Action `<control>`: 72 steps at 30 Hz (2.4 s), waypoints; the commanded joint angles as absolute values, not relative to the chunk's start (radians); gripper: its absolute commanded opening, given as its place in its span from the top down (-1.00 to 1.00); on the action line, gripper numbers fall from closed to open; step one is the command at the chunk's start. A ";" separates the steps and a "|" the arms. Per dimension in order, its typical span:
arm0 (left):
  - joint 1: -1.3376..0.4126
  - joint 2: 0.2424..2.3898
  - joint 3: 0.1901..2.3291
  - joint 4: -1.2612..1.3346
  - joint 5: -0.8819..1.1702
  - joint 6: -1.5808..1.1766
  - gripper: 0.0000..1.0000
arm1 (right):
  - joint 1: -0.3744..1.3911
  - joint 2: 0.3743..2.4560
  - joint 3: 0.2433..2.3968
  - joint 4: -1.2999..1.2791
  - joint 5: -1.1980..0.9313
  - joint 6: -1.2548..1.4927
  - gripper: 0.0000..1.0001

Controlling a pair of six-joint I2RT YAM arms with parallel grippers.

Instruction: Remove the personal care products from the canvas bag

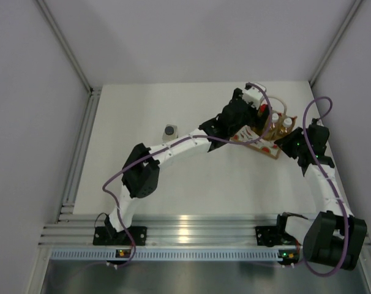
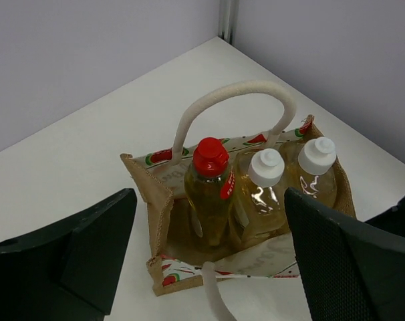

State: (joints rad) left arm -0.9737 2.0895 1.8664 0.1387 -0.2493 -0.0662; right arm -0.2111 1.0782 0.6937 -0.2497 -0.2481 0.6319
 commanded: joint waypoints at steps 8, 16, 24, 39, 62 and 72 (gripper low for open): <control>-0.942 2.233 2.085 0.147 -0.180 -0.071 -0.82 | -0.198 1.040 0.759 -0.170 -0.222 0.629 0.42; -0.927 2.281 2.123 0.143 -0.149 -0.084 -0.65 | -0.199 1.037 0.755 -0.175 -0.212 0.632 0.43; -0.920 2.348 2.149 0.140 -0.115 -0.098 -0.54 | -0.199 1.029 0.752 -0.181 -0.207 0.637 0.43; -0.917 2.477 2.256 0.130 -0.140 -0.066 -0.54 | -0.198 1.015 0.759 -0.198 -0.222 0.629 0.43; -0.920 2.526 2.283 0.127 -0.167 -0.049 0.50 | -0.199 1.026 0.765 -0.196 -0.224 0.617 0.44; -0.927 2.494 2.374 0.130 -0.247 -0.071 1.00 | -0.199 1.029 0.764 -0.196 -0.222 0.612 0.44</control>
